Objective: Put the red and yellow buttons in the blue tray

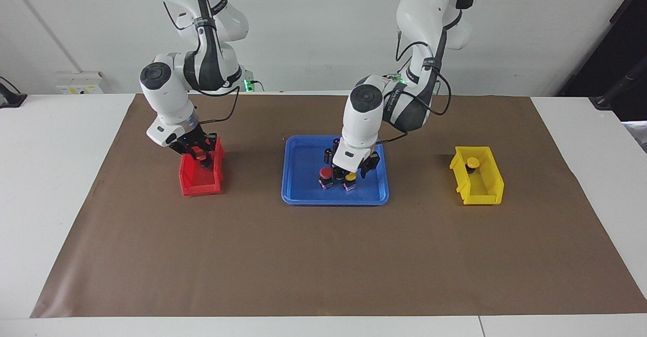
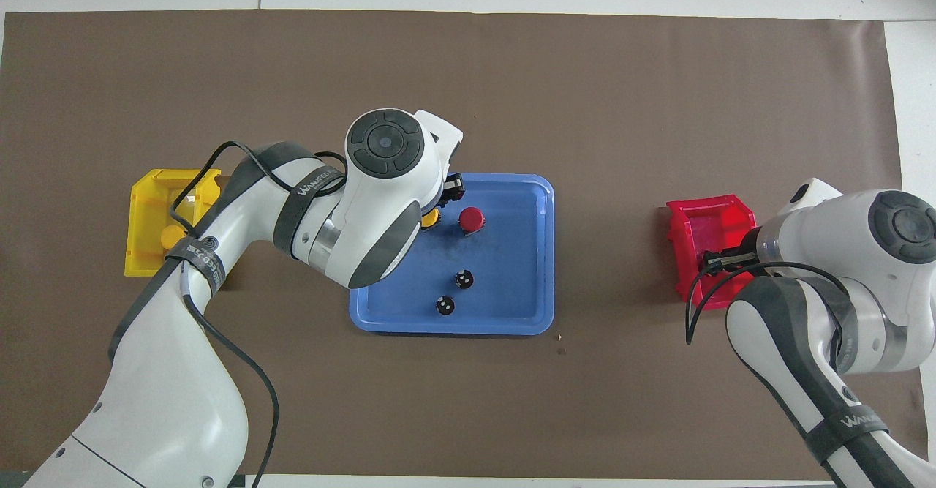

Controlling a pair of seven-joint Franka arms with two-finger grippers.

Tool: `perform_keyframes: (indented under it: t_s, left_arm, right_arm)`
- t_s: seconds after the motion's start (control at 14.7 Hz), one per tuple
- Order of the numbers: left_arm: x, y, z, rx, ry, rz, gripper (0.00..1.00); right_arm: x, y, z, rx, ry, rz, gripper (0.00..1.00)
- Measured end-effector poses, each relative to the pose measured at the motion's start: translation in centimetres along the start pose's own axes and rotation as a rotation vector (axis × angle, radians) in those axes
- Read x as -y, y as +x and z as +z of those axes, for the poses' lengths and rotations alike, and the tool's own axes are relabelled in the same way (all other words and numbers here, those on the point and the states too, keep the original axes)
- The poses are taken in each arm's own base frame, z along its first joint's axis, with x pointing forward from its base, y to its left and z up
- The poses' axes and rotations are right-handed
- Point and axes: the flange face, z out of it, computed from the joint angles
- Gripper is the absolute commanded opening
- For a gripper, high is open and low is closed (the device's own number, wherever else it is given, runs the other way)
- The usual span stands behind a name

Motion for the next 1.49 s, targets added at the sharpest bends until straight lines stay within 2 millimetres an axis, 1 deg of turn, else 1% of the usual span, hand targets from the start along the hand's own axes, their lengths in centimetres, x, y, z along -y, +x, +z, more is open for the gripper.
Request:
perform_keyframes:
  t_s: [0.07, 0.14, 0.2, 0.27, 0.41, 0.47, 0.54, 0.61, 0.68, 0.75, 0.81, 0.88, 0.95, 1.02, 1.09, 1.15, 1.22, 1.29, 1.49]
  left_arm:
    - [0.7, 0.8, -1.7, -0.007, -0.003, -0.005, 1.0]
    - [2.1, 1.9, -3.4, -0.013, -0.005, -0.002, 1.0]
    - [4.5, 3.4, -5.0, -0.01, 0.001, 0.018, 1.0]
    - [7.3, 5.0, -6.3, 0.0, 0.01, 0.05, 1.0]
    - [14.9, 9.0, -8.2, 0.024, 0.022, 0.129, 1.0]
    - [18.6, 10.8, -8.8, 0.032, 0.023, 0.157, 1.0]
    - [22.1, 12.2, -9.3, 0.036, 0.021, 0.179, 1.0]
    - [25.2, 13.4, -9.7, 0.036, 0.019, 0.2, 1.0]
    - [27.9, 14.2, -9.7, 0.039, 0.017, 0.222, 1.0]
    - [30.4, 14.8, -9.3, 0.05, 0.016, 0.248, 1.0]
    - [32.7, 15.1, -8.6, 0.062, 0.015, 0.276, 0.99]
    - [34.6, 15.2, -7.7, 0.068, 0.012, 0.299, 0.95]
    - [36.1, 15.1, -6.8, 0.061, 0.009, 0.313, 0.9]
    - [37.2, 14.8, -5.8, 0.041, 0.007, 0.317, 0.83]
    - [38.0, 14.3, -4.7, 0.019, 0.006, 0.313, 0.81]
    - [38.7, 13.7, -3.7, 0.005, 0.005, 0.304, 0.78]
    - [39.3, 13.0, -3.0, 0.003, 0.004, 0.296, 0.76]
    - [39.8, 12.4, -2.6, 0.008, 0.004, 0.29, 0.72]
    - [40.0, 11.2, -2.4, 0.02, 0.002, 0.293, 0.67]
  right_arm:
    - [-0.1, 0.5, -1.1, 0.0, 0.0, -0.012, 0.26]
    - [-0.1, 1.1, -2.5, 0.003, -0.001, -0.023, 0.26]
    - [-0.2, 1.8, -4.2, 0.009, -0.001, -0.031, 0.26]
    - [-0.2, 2.3, -5.8, 0.016, 0.0, -0.034, 0.26]
    - [0.3, 3.9, -9.2, 0.027, -0.001, -0.047, 0.27]
    - [1.0, 4.8, -10.6, 0.027, -0.002, -0.058, 0.27]
    - [2.1, 5.8, -11.8, 0.024, -0.004, -0.061, 0.27]
    - [3.4, 6.9, -12.7, 0.017, -0.005, -0.057, 0.27]
    - [5.0, 7.9, -13.3, 0.004, -0.005, -0.049, 0.27]
    - [7.6, 8.8, -13.6, -0.008, -0.005, -0.029, 0.27]
    - [10.8, 9.6, -13.6, -0.016, -0.005, -0.005, 0.27]
    - [14.4, 10.4, -13.3, -0.029, -0.003, 0.017, 0.27]
    - [18.2, 11.0, -12.7, -0.054, 0.002, 0.035, 0.27]
    - [21.7, 11.3, -11.8, -0.072, 0.009, 0.044, 0.27]
    - [24.5, 11.5, -10.7, -0.081, 0.014, 0.048, 0.27]
    - [26.4, 11.6, -9.5, -0.086, 0.018, 0.054, 0.27]
    - [27.4, 11.7, -8.4, -0.086, 0.019, 0.061, 0.27]
    - [27.8, 12.0, -7.4, -0.082, 0.018, 0.064, 0.28]
    - [28.0, 12.0, -4.8, -0.075, 0.016, 0.06, 0.28]
